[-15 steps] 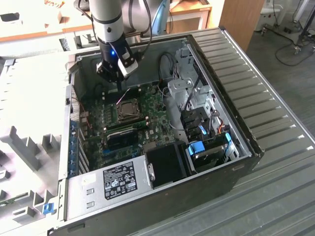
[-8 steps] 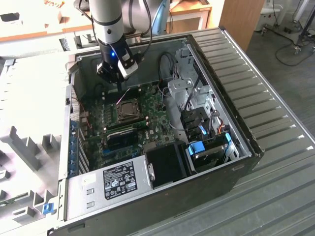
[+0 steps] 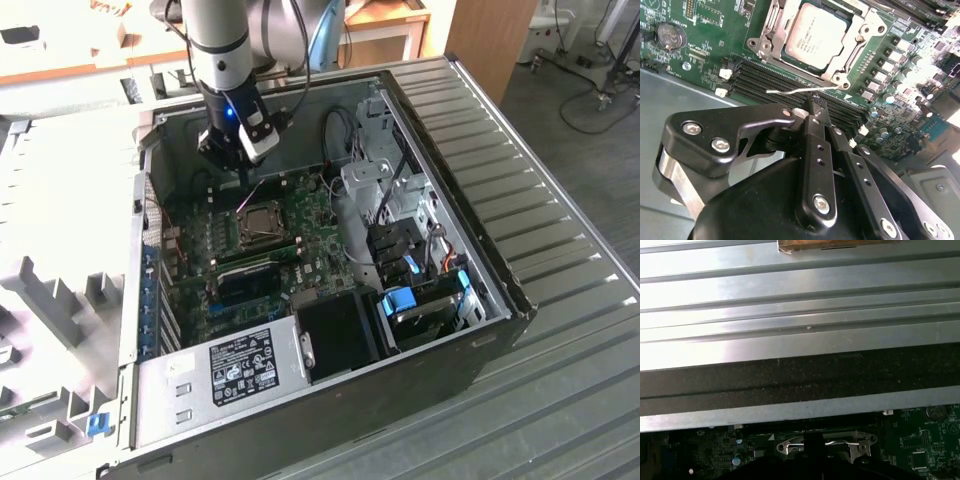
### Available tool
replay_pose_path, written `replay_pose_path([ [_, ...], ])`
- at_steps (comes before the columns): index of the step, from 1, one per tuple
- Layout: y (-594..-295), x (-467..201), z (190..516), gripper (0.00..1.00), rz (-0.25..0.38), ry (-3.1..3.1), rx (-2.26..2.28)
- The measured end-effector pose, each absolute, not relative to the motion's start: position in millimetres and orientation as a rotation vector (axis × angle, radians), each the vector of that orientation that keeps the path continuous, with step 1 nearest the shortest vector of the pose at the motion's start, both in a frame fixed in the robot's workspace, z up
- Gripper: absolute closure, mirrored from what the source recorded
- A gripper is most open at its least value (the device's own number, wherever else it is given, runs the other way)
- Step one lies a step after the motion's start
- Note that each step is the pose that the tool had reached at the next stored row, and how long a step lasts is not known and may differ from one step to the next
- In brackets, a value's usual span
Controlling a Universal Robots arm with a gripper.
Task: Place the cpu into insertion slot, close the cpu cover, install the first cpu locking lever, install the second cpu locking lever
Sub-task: 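Install the first cpu locking lever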
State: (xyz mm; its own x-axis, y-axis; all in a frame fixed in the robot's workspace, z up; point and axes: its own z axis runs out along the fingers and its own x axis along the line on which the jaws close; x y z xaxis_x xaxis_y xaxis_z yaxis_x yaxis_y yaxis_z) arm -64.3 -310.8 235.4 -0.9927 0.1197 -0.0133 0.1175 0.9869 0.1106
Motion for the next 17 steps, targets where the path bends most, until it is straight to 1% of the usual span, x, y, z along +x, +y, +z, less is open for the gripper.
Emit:
replay_pose_path([
  [17, -309.6, -56.3, 230.9, 0.89, 0.172, 3.108, 0.219],
])
